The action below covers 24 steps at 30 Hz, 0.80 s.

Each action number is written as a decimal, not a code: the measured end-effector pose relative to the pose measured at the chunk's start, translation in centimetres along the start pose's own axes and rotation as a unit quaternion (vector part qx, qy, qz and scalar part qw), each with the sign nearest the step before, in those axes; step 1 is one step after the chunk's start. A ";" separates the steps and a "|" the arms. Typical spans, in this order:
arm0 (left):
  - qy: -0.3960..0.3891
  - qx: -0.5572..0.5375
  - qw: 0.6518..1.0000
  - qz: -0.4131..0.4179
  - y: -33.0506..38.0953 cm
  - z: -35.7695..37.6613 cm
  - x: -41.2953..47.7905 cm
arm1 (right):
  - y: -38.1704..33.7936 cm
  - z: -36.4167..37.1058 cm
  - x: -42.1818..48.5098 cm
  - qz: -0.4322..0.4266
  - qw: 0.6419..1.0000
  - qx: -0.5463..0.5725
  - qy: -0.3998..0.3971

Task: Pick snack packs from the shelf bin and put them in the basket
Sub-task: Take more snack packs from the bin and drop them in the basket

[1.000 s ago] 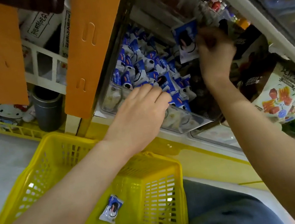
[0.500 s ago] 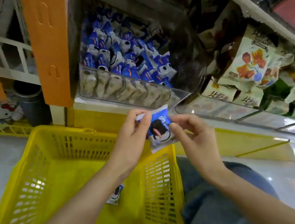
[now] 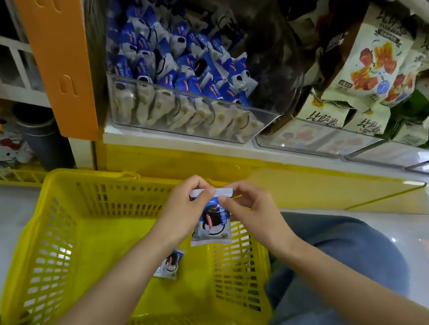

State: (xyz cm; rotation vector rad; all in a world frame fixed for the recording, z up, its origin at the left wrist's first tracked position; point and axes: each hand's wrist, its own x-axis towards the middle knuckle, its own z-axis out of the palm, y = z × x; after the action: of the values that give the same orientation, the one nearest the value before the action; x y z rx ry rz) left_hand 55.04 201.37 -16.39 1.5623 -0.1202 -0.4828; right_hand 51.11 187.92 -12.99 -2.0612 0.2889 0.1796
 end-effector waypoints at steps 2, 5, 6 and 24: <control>-0.010 -0.008 1.000 -0.025 -0.5 0.3 -0.1 | 0.7 0.1 -0.2 -0.027 0.998 -0.060 0.019; -0.027 -0.025 0.996 -0.080 -1.3 0.8 -0.2 | 1.8 0.2 -0.7 -0.064 0.987 -0.142 0.033; -0.032 -0.033 0.995 -0.094 -1.5 1.0 -0.3 | 2.0 0.2 -0.9 -0.066 0.986 -0.152 0.035; 0.033 -0.068 0.992 -0.106 -3.9 1.4 -0.3 | 4.0 -0.7 -1.0 0.293 0.952 0.046 -0.083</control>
State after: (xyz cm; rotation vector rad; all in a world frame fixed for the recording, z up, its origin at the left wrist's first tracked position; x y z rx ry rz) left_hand 53.40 200.37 -20.06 1.4619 0.1279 -0.5921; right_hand 49.03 185.59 -15.78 -1.8029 0.7842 0.6825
